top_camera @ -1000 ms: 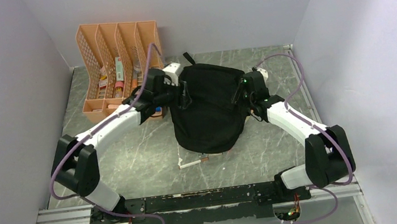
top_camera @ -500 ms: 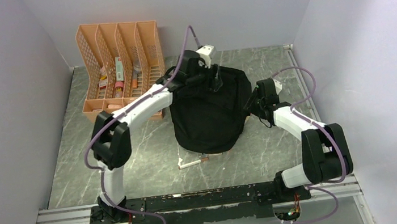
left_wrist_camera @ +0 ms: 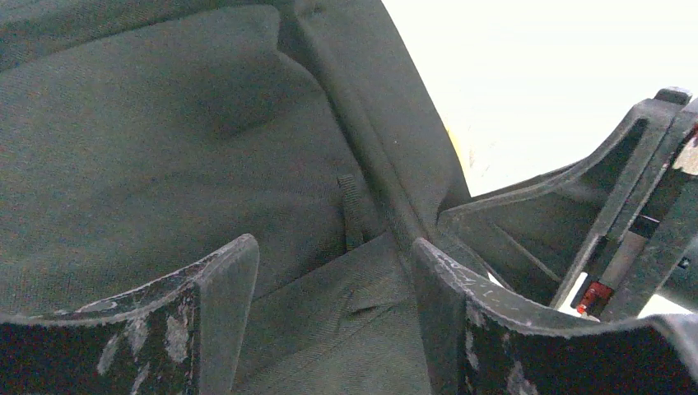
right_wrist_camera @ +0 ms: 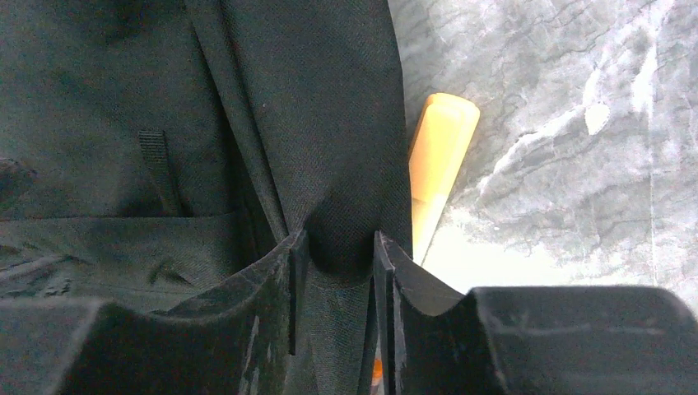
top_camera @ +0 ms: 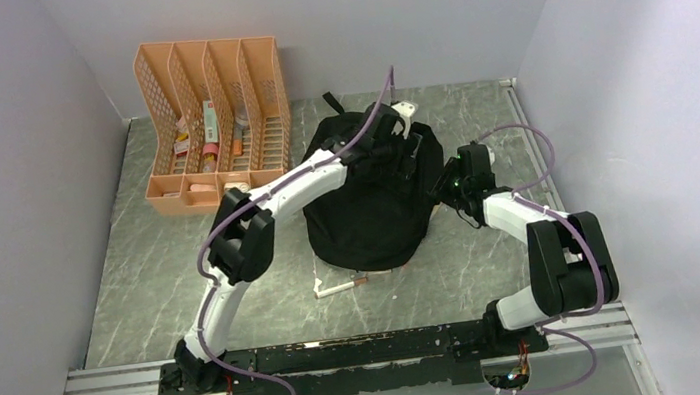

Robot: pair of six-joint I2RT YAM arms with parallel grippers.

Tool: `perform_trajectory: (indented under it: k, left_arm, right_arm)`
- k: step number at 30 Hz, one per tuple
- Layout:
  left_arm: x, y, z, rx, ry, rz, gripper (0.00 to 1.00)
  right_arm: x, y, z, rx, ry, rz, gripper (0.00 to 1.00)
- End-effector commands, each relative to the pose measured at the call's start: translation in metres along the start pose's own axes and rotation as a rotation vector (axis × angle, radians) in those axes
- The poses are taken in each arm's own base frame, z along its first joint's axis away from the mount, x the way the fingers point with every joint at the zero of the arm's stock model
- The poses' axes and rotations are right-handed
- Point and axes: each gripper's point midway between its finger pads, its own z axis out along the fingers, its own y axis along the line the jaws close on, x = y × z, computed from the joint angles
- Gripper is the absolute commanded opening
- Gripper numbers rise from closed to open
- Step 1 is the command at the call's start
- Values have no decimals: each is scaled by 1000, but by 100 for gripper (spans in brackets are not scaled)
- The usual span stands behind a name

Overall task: Pack the student bag
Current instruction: Unzip the student bag at the center of the board.

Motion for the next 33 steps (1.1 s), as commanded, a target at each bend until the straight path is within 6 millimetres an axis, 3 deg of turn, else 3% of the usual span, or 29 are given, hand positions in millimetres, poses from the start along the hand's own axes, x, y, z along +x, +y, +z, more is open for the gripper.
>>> perform_trajectory:
  k: [1, 19, 25, 33]
  left_arm:
    - [-3, 0, 5, -51, -3, 27, 72]
    - [13, -20, 37, -1, 13, 52, 67]
    - [21, -20, 45, 4, 26, 52, 51]
    - [18, -20, 40, -1, 16, 64, 27]
  right_arm:
    - [6, 0, 4, -32, 20, 1, 36]
    - [19, -3, 5, -54, 45, 17, 21]
    - [18, -5, 7, -43, 38, 13, 18]
    - [20, -7, 7, -40, 42, 21, 16]
